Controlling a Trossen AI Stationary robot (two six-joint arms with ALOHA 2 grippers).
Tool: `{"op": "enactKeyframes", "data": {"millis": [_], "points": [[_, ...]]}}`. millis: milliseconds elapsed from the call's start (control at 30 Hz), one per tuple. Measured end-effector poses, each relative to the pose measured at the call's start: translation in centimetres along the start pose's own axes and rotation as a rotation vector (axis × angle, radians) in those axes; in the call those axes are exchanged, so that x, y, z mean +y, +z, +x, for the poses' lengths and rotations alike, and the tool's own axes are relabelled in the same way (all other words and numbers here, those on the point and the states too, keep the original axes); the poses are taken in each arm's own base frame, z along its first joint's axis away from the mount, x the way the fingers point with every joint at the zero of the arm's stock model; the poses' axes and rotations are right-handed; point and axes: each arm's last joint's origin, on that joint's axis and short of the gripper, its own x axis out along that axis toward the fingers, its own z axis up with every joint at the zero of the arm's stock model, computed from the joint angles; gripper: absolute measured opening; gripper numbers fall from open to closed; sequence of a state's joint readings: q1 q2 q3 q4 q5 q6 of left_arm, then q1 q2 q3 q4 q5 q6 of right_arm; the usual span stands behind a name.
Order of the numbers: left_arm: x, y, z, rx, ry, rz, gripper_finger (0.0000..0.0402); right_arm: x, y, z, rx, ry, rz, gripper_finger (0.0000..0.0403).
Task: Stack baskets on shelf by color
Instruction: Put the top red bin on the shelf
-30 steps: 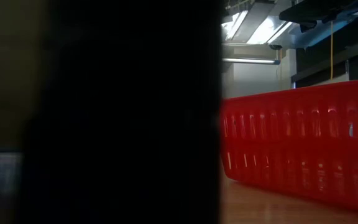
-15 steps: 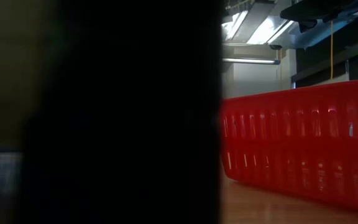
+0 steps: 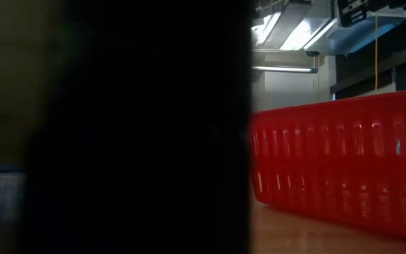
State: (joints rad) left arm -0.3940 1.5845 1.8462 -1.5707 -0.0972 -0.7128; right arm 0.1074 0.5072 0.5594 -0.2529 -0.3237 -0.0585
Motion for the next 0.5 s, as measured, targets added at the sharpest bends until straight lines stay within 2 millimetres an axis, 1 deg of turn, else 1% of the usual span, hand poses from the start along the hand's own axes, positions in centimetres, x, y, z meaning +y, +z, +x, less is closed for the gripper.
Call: {"op": "enactKeyframes", "data": {"millis": [133, 267, 400, 500], "points": [[-3.3, -3.3, -0.6, 0.001, -0.027, -0.006, 0.0, 0.0, -0.2, 0.0, 0.021, 0.002, -0.034, 0.0016], [-6.0, -6.9, -1.1, 0.029, -0.061, -0.031, 0.0, 0.0, -0.2, 0.0, 0.023, 0.002, -0.082, 0.0016], [-8.3, -10.3, -1.1, 0.064, -0.07, -0.071, 0.0, 0.0, -0.2, 0.0, 0.023, 0.002, -0.099, 0.0016], [-10.0, -12.5, -0.5, 0.094, -0.052, -0.072, 0.0, 0.0, -0.2, 0.0, 0.023, 0.002, -0.099, 0.0016]]}}
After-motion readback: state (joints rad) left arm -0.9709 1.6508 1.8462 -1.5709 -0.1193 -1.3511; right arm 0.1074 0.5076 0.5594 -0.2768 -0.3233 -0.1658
